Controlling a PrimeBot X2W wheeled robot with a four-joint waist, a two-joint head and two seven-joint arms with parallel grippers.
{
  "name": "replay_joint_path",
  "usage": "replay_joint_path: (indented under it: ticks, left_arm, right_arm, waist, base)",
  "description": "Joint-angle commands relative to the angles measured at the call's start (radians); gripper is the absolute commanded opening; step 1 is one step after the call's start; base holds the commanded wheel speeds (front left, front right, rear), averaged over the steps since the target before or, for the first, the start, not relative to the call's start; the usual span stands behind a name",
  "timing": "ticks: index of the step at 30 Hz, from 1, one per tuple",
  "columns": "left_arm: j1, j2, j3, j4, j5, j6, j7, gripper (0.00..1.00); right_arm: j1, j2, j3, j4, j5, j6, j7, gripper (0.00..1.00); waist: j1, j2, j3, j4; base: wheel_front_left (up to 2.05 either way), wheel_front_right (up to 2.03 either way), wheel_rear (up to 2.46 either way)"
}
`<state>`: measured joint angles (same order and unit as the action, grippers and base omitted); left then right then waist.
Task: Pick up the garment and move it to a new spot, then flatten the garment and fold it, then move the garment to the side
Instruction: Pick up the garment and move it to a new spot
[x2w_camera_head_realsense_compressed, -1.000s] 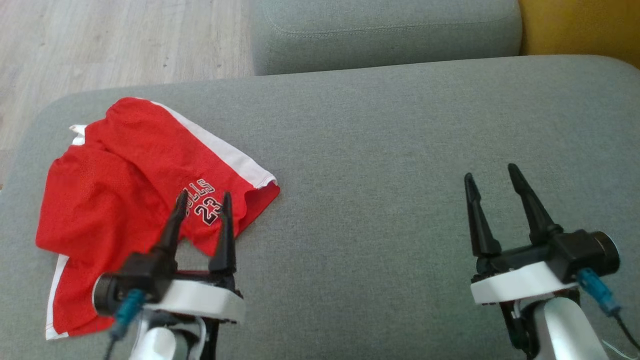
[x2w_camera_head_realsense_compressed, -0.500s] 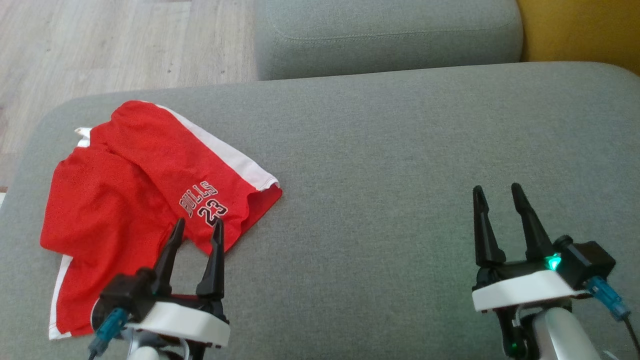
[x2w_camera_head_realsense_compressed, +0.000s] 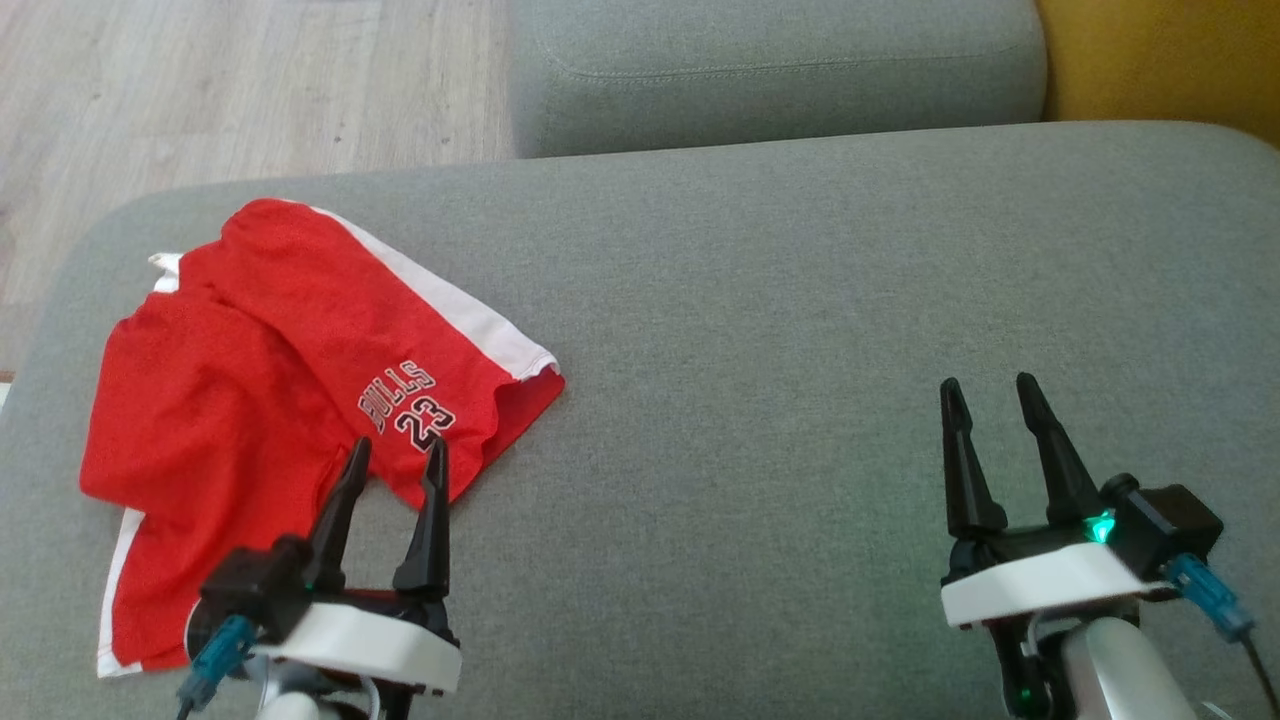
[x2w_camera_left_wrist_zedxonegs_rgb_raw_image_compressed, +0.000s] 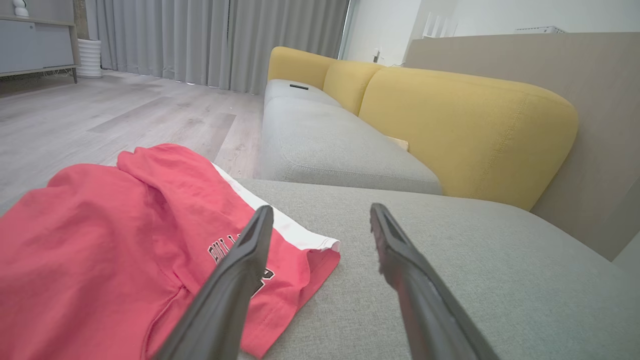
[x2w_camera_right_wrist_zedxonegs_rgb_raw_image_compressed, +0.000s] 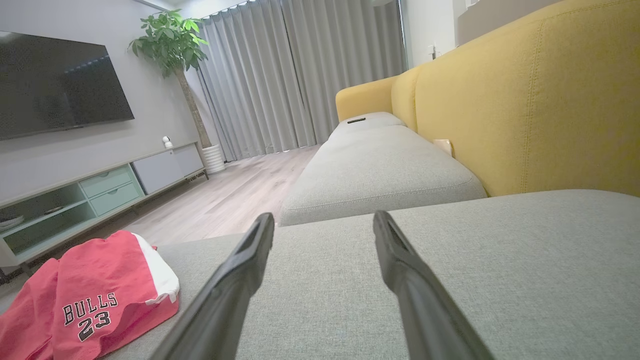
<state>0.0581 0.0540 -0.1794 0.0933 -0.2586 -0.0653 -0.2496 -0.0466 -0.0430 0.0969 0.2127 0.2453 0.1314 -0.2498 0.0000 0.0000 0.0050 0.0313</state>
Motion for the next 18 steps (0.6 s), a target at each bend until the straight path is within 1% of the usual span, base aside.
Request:
replay_joint_path:
  ticks: [1, 18]
  left_arm:
    - [-0.053, -0.004, 0.032, -0.033, -0.003, 0.006, -0.012, 1.00]
    - [-0.057, -0.004, 0.038, -0.044, -0.006, 0.020, -0.012, 1.00]
  right_arm:
    - [-0.029, -0.007, 0.027, -0.026, 0.004, -0.001, -0.012, 1.00]
    - [-0.029, -0.007, 0.036, -0.023, 0.009, -0.001, -0.012, 1.00]
  waist:
    - [0.0000, 0.0000, 0.001, 0.000]
    - [0.0000, 0.0000, 0.005, 0.011]
  base:
    - [0.00, 0.00, 0.00]
    - [0.00, 0.00, 0.00]
